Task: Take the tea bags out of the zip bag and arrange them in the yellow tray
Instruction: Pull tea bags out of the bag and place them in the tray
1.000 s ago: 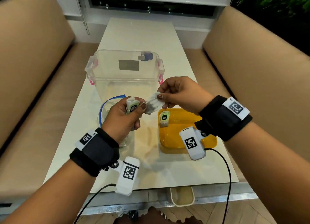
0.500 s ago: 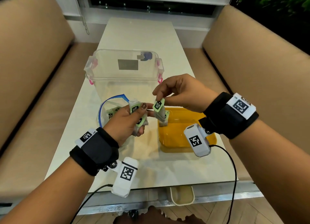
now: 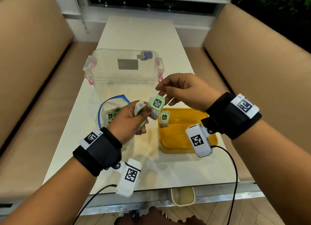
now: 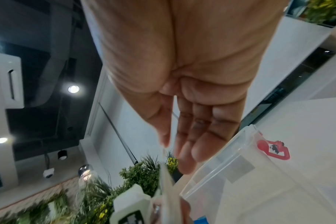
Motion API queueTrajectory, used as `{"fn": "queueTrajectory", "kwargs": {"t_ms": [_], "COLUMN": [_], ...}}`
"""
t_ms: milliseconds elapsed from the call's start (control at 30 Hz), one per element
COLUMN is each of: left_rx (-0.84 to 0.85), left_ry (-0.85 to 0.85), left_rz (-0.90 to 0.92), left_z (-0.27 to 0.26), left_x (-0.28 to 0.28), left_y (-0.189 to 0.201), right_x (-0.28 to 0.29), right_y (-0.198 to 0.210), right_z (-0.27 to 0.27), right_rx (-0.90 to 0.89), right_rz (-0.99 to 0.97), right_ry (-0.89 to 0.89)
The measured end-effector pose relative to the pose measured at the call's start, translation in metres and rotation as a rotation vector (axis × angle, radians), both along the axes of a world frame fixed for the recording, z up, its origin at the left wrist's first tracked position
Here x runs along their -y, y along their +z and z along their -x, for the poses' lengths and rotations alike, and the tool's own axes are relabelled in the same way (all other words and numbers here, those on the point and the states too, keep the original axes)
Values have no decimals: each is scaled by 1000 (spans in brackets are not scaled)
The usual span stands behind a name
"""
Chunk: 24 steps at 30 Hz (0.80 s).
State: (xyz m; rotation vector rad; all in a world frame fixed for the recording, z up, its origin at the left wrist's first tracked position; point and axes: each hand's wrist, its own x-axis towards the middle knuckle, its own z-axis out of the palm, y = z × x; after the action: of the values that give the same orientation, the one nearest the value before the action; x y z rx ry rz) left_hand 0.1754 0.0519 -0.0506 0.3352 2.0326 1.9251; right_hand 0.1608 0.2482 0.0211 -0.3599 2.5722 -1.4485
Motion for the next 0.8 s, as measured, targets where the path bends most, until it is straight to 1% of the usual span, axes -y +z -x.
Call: {"fn": "queueTrajectory", "kwargs": {"t_ms": [100,233,300,367,467,600,700,800], "left_rx": [-19,-24,-17,-3,21,45,48,58], "left_ry": [49,86,125,167,206,211,205,206], "left_rz": [42,80,71,44,18,4,7,9], "left_z": [3,5,5,6,7,6,3,2], "left_x": [-2,-1,1,5,11,18,22,26], "left_y": [-3,-5,-6,-7,-9,-10,-11,-10], "right_x": [3,5,3,-1,-4,-3,1,5], "right_y": [-2,-4,-6,-11,-25,-50,-67,-78], "right_z": [2,8,12,19,31,46,52,56], "right_rx": [31,-36,-57,-55,6,145,211,233], "right_rz": [-87,-180,-222,-332,-553,-799,-870,-904], "right_ry": [-4,-33,-70,-86,-64,35,81,87]}}
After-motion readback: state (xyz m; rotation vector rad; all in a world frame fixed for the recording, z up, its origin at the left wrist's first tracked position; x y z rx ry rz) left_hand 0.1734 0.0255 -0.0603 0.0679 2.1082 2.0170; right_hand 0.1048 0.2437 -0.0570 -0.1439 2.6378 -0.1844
